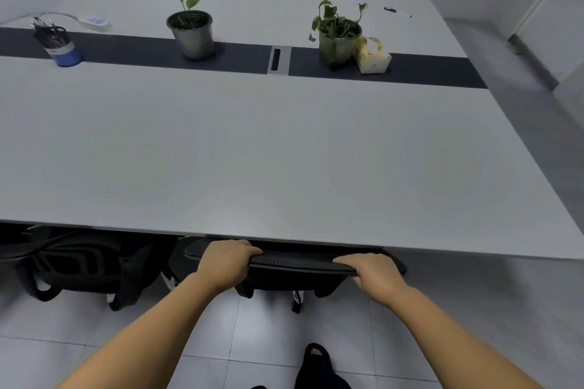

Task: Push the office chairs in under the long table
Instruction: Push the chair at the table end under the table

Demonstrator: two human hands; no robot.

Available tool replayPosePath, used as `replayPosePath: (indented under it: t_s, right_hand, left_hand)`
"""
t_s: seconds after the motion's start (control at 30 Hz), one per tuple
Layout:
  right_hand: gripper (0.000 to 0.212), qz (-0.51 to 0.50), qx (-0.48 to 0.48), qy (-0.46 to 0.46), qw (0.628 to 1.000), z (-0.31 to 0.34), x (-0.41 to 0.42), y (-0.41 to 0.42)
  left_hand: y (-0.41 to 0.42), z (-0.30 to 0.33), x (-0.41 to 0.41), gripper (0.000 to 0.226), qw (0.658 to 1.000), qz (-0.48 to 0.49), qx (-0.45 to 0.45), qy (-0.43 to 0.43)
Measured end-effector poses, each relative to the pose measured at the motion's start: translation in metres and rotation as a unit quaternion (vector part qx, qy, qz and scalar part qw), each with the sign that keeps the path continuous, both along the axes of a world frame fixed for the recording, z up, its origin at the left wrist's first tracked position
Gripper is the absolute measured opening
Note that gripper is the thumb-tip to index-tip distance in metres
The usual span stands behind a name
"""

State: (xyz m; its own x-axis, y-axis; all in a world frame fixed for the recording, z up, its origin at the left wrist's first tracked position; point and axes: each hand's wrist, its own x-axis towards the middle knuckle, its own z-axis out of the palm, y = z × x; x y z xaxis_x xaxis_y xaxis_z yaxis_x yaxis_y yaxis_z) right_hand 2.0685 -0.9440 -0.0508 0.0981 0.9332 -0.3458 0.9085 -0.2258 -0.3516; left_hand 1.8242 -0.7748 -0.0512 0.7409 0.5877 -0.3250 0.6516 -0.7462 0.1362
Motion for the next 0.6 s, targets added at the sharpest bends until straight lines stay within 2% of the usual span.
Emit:
replayPosePath:
  t_s: [0.17, 0.3, 0.37, 0.43, 0.53, 0.6]
  right_hand:
    - [0.046, -0.022, -0.066, 0.007, 0.998, 0.010, -0.007, 0.002]
    - [0.056, -0.076, -0.032, 0.047, 0.995, 0.028, -0.016, -0.015]
    - [0.057, -0.127, 0.015, 0.096, 0.987, 0.044, -0.025, -0.030]
    - [0.055, -0.198, 0.075, 0.148, 0.966, 0.063, -0.039, -0.049]
    - [0.047, -0.325, 0.193, 0.241, 0.894, 0.091, -0.065, -0.083]
    - [0.042, -0.383, 0.248, 0.296, 0.839, 0.104, -0.088, -0.109]
  left_hand:
    - [0.002, 0.004, -0.003, 0.045, 0.999, -0.011, -0.014, 0.027]
    - [-0.002, 0.019, -0.008, 0.052, 0.996, -0.024, -0.078, 0.018]
    - [-0.011, 0.034, -0.016, 0.051, 0.993, -0.022, -0.102, -0.047]
    - [-0.024, 0.053, -0.031, 0.047, 0.979, 0.016, -0.129, -0.155]
    - [-0.055, 0.085, -0.060, 0.042, 0.920, 0.085, -0.215, -0.317]
    - [-0.078, 0.101, -0.079, 0.042, 0.878, 0.116, -0.258, -0.386]
